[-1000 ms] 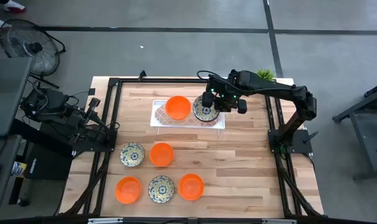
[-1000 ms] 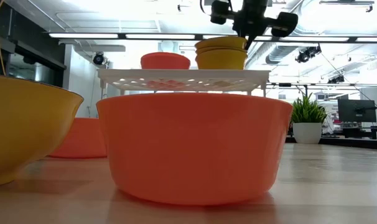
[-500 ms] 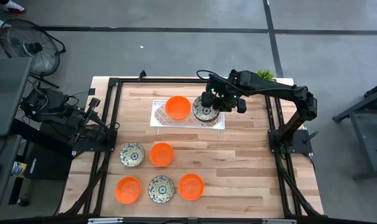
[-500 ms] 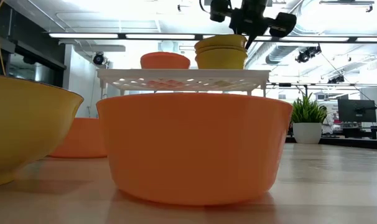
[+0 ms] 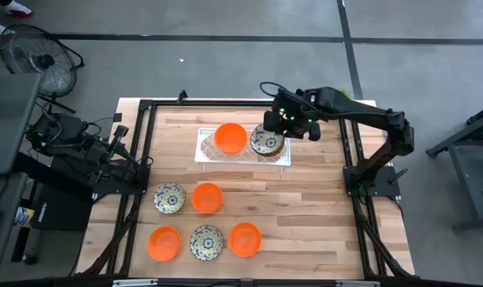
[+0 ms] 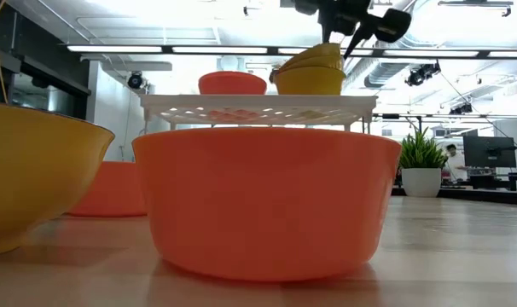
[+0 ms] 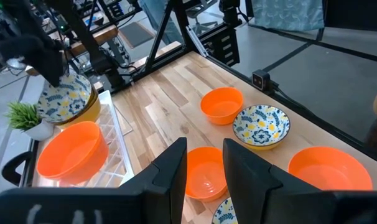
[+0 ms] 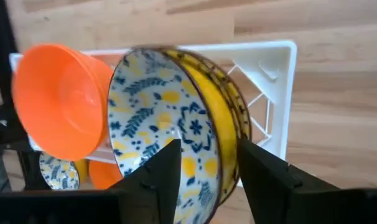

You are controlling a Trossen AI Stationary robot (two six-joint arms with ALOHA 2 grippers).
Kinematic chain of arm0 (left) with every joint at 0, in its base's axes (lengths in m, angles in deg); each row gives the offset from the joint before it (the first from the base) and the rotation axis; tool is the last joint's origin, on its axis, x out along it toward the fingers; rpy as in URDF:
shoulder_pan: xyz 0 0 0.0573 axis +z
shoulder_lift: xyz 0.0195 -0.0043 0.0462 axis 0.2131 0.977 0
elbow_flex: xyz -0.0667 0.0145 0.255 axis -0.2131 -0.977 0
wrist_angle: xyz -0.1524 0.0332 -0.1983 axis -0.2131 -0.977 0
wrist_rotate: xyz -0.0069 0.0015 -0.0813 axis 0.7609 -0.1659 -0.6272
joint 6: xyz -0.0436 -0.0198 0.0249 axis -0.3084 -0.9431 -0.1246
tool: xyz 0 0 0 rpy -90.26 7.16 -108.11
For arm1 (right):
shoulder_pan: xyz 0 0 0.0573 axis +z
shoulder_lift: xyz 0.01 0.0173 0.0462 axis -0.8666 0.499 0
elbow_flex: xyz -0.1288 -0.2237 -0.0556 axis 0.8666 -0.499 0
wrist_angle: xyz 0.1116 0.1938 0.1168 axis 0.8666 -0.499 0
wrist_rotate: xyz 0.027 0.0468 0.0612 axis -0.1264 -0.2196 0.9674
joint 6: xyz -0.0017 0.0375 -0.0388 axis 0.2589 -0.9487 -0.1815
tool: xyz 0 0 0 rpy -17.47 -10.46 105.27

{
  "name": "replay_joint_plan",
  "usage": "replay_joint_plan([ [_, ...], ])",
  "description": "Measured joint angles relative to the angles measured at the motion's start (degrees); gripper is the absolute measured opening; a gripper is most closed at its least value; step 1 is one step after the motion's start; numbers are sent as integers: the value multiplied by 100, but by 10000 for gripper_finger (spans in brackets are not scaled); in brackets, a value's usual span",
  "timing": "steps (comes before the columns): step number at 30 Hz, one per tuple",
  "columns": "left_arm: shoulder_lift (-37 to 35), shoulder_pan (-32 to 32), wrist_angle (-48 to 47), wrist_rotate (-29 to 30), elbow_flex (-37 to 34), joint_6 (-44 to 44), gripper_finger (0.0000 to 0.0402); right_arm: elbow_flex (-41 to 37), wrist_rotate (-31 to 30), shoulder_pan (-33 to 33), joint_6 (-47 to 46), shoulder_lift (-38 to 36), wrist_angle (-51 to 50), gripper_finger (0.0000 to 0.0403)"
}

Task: Pick & Place Mini bowls
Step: Stack the yellow patterned bowl on top of the other yellow patterned bowls on the shelf

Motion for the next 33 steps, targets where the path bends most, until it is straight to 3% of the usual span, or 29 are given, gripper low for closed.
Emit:
replay_joint_plan([
  [10,0,-1,0,22,0,0,99,2,-434,33,294,-462,167,140],
  [16,0,0,2,24,1,0,99,2,-777,268,1182,-584,234,84],
  [20,0,-1,2,26,2,-29,99,2,-1394,655,1478,-733,276,12],
  [27,0,1,10,186,2,-63,99,-26,-3136,1768,1038,-923,52,2],
  [33,0,1,209,435,3,-19,99,-913,-3879,2643,401,-914,471,1],
])
